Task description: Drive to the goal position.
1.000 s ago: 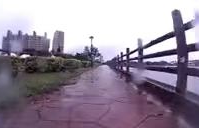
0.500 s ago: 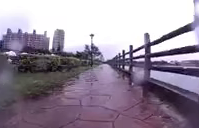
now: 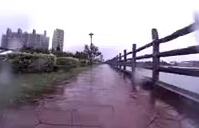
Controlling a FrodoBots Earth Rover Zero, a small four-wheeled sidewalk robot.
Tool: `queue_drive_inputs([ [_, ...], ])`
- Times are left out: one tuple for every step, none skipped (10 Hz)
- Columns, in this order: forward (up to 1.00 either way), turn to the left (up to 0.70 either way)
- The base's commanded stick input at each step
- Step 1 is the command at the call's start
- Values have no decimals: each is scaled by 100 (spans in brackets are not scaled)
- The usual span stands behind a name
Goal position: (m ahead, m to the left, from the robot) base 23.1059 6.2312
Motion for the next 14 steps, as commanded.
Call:
queue_drive_inputs([
  [100, 0],
  [100, 0],
  [100, 0],
  [100, 0],
  [100, 0],
  [100, 0],
  [100, 0],
  [100, 0],
  [100, 0],
  [100, 0],
  [100, 0],
  [100, 0],
  [100, 0],
  [100, 0],
])
